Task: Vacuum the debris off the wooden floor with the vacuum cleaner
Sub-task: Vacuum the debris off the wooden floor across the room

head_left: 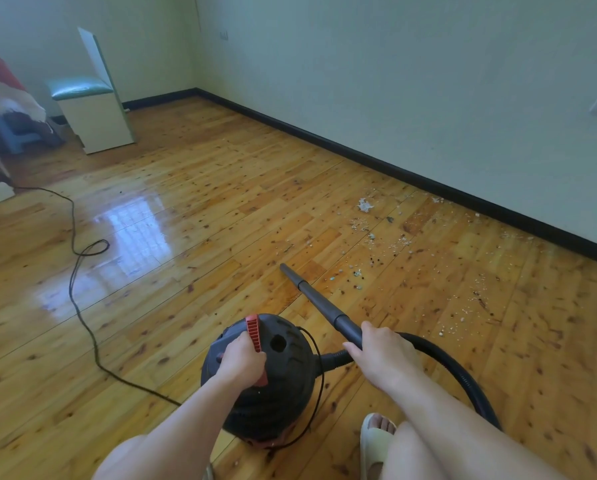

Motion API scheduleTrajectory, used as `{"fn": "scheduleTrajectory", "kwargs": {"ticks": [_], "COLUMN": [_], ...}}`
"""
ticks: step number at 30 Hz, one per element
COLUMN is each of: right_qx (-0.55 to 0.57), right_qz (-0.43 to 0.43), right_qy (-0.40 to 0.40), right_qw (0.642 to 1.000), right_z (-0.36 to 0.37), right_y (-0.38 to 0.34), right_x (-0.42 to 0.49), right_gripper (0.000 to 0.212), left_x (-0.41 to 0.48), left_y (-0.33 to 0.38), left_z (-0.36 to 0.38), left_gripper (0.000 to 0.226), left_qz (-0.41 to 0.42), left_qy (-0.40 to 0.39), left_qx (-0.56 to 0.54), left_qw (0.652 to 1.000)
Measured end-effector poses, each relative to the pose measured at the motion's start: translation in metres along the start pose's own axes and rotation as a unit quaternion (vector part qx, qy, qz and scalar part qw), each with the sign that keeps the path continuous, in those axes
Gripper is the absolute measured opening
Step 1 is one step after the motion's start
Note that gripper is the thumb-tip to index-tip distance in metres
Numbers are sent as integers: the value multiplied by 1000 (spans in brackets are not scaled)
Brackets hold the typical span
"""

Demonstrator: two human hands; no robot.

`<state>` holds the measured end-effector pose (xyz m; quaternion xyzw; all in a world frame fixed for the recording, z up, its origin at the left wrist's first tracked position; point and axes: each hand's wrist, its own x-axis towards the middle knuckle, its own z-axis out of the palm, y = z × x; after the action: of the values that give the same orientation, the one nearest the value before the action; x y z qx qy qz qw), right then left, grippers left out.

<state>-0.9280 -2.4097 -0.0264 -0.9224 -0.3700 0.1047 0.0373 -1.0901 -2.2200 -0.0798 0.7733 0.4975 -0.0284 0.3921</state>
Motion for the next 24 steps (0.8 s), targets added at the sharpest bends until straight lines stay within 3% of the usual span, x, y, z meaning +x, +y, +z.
{"fn": "scheduleTrajectory", "kwargs": {"ticks": [13, 20, 24], "right_qx": [2, 11, 13], "right_qz": [-9, 8, 22], "right_qy": [-14, -20, -15], "right_qw": [1000, 1000, 1000], "right_z": [14, 26, 30], "right_y": [-18, -25, -28], "right_x": [19, 42, 56], "right_gripper": [39, 36, 37], "left_x": [23, 38, 40], "left_y": [-7, -11, -8], "left_z": [-13, -13, -14], "left_gripper": [17, 54, 60], "left_qz": [64, 86, 82], "left_qy": [6, 17, 19], "left_qx": [29, 45, 45], "left_qw": [997, 995, 995]}}
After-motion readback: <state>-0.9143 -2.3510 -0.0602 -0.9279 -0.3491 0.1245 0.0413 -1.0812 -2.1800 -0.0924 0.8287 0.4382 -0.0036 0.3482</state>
